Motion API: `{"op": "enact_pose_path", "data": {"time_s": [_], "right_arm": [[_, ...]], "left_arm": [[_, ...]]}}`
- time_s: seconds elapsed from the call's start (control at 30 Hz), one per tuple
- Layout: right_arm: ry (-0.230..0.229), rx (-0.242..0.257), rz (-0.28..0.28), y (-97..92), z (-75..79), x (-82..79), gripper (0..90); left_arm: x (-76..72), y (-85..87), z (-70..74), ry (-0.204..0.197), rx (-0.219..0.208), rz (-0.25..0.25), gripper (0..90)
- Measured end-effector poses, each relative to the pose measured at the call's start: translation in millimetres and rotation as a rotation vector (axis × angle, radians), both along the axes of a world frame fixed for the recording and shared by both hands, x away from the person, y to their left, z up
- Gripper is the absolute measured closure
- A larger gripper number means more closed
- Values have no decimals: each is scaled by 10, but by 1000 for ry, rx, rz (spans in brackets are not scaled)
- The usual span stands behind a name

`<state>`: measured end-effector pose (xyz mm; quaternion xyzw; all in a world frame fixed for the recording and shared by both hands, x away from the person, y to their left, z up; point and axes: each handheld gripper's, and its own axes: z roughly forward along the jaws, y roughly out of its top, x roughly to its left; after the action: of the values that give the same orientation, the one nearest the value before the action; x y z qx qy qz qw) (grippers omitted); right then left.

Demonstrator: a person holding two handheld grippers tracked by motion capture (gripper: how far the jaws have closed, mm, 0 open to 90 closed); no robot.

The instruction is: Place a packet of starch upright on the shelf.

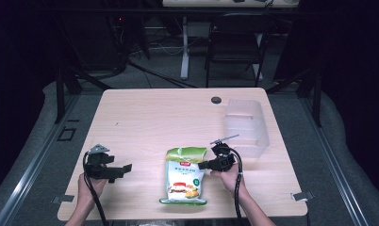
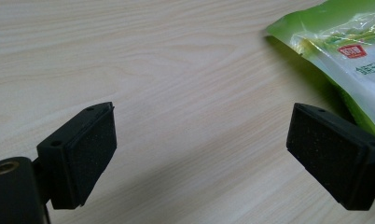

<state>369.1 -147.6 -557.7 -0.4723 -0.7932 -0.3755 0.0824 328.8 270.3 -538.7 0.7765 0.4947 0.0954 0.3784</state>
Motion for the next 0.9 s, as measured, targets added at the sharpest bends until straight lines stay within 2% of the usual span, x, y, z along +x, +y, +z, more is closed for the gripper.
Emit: {"op": "enact_pose_path", "data": {"time_s": [0.03,0.17,0.27,0.3,0.4,0.43,0.6,0.67,0.7,0.9], "right_arm": [[-30,-5,3,-19,38,-25,890],[-53,0,-13,-57,111,-78,891],[-90,13,-16,-114,216,-145,891],[-114,15,-20,-129,272,-181,892],[-133,15,-27,-140,323,-214,892],[-156,21,-31,-159,382,-252,893],[-190,25,-31,-199,496,-307,895],[-202,11,-21,-214,550,-329,896],[-209,9,-15,-224,580,-346,896],[-249,6,-5,-246,701,-439,898]], "left_arm": [[0,-4,5,-3,-3,-1,83],[0,-14,5,-3,4,-3,83],[-1,-33,-3,-2,2,-6,84],[-2,-36,1,-5,13,-11,85],[-6,-42,4,-13,22,-14,90],[-9,-41,9,-11,32,-17,96],[-2,-44,-2,-15,36,-16,97],[-2,-47,-7,-15,38,-16,97],[-10,-56,-12,-14,51,-19,97],[-16,-65,-9,-19,45,-31,90]]}}
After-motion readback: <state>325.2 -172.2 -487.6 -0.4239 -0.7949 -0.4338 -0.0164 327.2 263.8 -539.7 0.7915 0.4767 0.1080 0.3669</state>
